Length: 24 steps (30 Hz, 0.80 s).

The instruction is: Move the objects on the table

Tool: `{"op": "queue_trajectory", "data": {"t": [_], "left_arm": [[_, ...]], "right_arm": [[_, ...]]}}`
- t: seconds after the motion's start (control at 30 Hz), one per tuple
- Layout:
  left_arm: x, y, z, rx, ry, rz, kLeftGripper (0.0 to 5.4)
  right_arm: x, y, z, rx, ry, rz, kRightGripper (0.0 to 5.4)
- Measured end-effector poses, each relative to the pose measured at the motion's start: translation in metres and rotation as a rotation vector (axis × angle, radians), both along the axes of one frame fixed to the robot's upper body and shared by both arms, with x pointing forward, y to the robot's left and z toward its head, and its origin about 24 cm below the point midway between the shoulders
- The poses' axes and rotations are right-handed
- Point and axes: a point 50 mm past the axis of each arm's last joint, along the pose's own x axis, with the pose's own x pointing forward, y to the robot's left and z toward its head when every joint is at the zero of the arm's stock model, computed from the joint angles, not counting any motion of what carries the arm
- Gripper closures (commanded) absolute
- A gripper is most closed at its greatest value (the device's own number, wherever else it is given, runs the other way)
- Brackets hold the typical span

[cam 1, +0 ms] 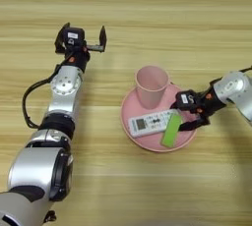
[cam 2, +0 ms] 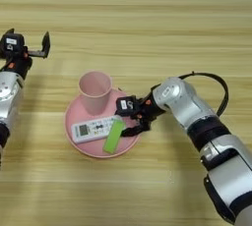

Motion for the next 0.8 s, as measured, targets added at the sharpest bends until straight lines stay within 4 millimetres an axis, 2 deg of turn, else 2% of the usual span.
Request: {"op": "queue_trajectory", "data": {"t": [0.8], "left_arm": [[0.000,0.000,0.000,0.000,0.000,0.000,0.00]], "right_arm": [[0.005,-0.041,0.027,0.049,-0.072,-0.151,2.49]]}}
